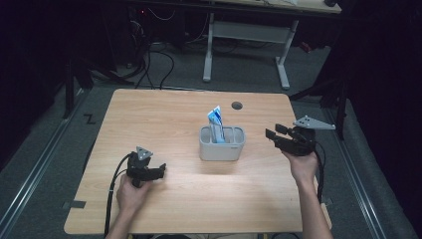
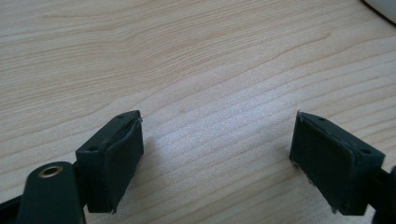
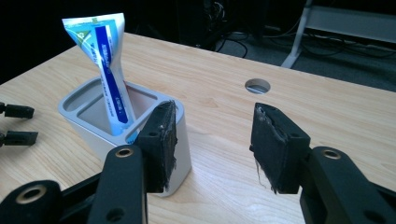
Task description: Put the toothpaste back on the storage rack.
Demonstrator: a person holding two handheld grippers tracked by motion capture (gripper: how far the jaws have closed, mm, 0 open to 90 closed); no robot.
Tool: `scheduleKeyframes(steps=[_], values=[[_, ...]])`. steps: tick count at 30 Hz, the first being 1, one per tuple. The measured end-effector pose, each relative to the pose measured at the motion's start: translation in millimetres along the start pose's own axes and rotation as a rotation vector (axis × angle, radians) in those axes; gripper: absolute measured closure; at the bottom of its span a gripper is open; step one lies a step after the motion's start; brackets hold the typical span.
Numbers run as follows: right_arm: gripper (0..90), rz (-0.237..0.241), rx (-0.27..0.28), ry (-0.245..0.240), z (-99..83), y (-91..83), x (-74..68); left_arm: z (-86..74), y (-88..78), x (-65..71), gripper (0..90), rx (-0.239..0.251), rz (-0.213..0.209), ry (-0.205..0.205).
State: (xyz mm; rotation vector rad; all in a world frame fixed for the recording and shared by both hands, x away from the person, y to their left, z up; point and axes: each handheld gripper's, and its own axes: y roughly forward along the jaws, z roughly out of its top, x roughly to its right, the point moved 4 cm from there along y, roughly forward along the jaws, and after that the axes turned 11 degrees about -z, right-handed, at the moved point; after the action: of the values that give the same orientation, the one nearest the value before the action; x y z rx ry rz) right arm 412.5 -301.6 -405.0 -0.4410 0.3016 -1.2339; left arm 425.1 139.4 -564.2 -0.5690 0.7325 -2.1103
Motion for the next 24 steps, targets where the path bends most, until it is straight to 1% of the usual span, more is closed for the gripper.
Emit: scheduleKeyframes(steps=[4,8,17,24], values=[[50.2,-0.008,0.010,0.024,-5.2,-6.1,7.5,0.0,0.0,0.0,17.6,0.000,0.000,0.000],[50.2,-0.008,0.008,0.032,-8.7,-6.7,10.9,0.0,0.1,0.1,17.6,0.003,0.000,-0.002],[49.8,-0.017,-0.003,0.045,-18.6,-7.0,14.3,0.0,0.0,-0.2,17.7,0.003,0.000,-0.004],[49.8,-0.019,-0.026,0.057,-32.1,-2.9,16.9,0.0,0.1,-0.3,17.7,0.003,0.000,-0.004]])
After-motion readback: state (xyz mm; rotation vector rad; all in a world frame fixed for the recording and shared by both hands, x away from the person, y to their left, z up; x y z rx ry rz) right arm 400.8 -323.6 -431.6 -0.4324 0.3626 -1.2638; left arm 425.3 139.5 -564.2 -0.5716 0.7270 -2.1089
